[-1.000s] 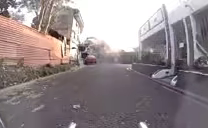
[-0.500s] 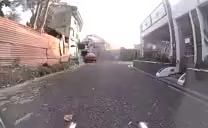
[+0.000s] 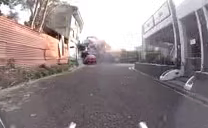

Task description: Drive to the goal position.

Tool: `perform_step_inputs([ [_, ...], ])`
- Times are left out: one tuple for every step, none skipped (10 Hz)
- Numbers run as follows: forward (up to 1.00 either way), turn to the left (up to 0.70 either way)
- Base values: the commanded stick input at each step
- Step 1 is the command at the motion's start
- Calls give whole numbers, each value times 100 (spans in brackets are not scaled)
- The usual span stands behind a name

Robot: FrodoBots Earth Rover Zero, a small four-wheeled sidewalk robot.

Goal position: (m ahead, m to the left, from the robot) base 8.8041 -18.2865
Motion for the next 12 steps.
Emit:
perform_step_inputs([
  [70, 0],
  [70, 0],
  [70, 0],
  [70, 0],
  [70, 0],
  [70, 0],
  [70, 0],
  [70, 0],
  [70, 0],
  [70, 0],
  [70, 0],
  [70, 0],
])
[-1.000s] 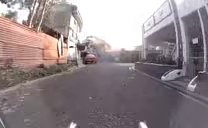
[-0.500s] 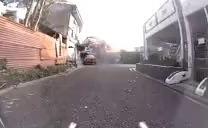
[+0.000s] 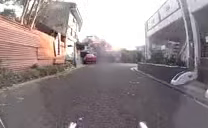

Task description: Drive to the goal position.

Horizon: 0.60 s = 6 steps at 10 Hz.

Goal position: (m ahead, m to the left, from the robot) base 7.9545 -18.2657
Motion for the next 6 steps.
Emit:
perform_step_inputs([
  [70, 0],
  [70, 0],
  [70, -1],
  [70, -6],
  [70, -12],
  [70, -20],
])
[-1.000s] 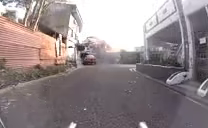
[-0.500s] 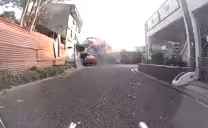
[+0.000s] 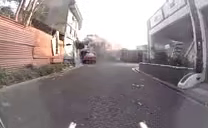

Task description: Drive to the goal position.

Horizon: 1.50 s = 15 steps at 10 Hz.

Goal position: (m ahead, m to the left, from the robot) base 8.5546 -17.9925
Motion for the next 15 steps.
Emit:
perform_step_inputs([
  [70, -31],
  [70, -15],
  [70, 0],
  [70, 0],
  [70, 0],
  [70, 0],
  [70, 0],
  [70, 0],
  [70, 0],
  [70, 0],
  [70, 0],
  [70, 0],
  [70, 0],
  [70, 0],
  [70, 0],
])
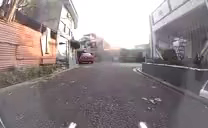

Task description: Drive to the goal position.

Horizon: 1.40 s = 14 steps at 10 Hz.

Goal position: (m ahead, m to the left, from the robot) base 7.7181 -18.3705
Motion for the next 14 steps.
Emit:
perform_step_inputs([
  [70, 0],
  [70, 0],
  [70, 0],
  [70, 0],
  [70, 0],
  [70, 0],
  [70, 0],
  [70, 0],
  [70, 0],
  [70, 0],
  [70, 0],
  [70, 0],
  [70, 0],
  [70, 0],
])
